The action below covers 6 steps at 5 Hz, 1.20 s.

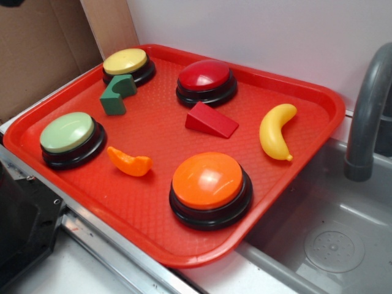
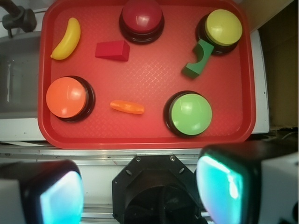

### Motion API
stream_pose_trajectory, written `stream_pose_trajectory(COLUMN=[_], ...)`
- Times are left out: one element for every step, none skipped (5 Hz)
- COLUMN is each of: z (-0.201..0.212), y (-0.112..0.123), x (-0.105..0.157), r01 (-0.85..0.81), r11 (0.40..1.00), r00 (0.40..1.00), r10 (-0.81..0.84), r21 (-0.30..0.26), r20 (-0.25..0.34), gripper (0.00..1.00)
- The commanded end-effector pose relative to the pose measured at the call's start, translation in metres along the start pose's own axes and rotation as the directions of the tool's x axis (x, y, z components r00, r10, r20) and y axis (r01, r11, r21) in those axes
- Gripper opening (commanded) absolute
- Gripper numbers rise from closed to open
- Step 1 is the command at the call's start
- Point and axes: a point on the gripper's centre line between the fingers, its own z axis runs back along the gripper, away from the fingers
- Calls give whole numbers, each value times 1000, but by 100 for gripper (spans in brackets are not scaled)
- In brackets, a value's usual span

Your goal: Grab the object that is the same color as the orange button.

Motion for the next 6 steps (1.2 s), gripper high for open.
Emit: stream_pose_trajectory(z=[0, -16, -31, -51, -86, -112], y=[0, 4, 6, 3, 5, 1], x=[0, 10, 21, 33, 40, 42], r01=[0, 131, 299, 508, 665, 766], r11=[1000, 989, 950, 854, 735, 631], r00=[1000, 991, 954, 860, 743, 637], r10=[0, -132, -300, -511, -669, -771], r21=[0, 72, 91, 113, 133, 121], r20=[0, 3, 1, 2, -11, -13], gripper=[100, 100, 100, 100, 100, 100])
